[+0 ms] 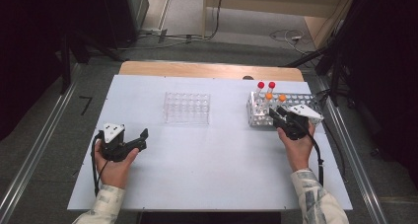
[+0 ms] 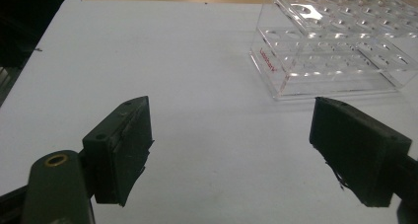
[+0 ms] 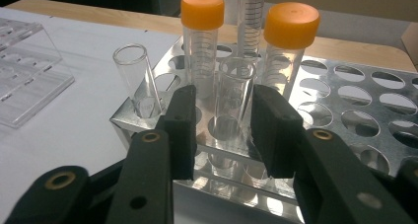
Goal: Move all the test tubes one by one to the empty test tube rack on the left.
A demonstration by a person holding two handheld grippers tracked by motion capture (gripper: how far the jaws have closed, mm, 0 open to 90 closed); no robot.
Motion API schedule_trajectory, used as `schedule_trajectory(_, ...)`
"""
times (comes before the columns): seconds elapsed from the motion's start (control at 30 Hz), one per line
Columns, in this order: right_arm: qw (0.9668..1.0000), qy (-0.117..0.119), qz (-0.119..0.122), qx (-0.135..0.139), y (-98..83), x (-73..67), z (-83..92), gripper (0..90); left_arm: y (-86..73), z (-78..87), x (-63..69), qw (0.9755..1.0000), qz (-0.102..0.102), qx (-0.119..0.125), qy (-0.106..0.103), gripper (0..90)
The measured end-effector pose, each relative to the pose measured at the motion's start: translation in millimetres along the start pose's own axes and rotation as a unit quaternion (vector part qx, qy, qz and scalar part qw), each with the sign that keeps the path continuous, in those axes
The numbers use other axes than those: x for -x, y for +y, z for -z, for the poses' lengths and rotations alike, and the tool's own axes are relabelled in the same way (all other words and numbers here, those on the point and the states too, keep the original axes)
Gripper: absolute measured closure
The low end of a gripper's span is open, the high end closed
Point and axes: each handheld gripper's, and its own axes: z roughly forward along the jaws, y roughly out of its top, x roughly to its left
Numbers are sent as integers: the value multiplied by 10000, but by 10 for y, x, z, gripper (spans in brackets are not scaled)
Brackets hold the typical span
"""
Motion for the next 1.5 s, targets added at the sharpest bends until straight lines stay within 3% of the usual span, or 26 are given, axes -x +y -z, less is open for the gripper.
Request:
schedule_trajectory(0.23, 10000, -9, -28, -12, -10, 6, -27, 718, 2, 5, 1, 10000, 13, 19, 8, 166)
schedule_trajectory(0.47, 10000, 11, -52, 63, 10, 21, -16, 729, 1, 5, 4, 10000, -2, 30, -10, 166)
schedule_trajectory(0.97, 9980, 103, -79, 626, 314, -7, 352, 731, 9, -5, 27, 10000, 3, 72, 4, 166)
schedule_trajectory(1.2, 9980, 179, -54, 598, 315, -64, 424, 731, 48, -16, 95, 9996, 117, 155, -221, 166)
schedule_trajectory(1.4, 9980, 304, 0, 555, 290, -143, 546, 731, 169, -16, 214, 9989, 95, 163, -421, 167)
schedule_trajectory(1.5, 9982, 349, 142, 462, 222, -214, 590, 731, 231, -29, 288, 9987, 8, 139, -500, 167)
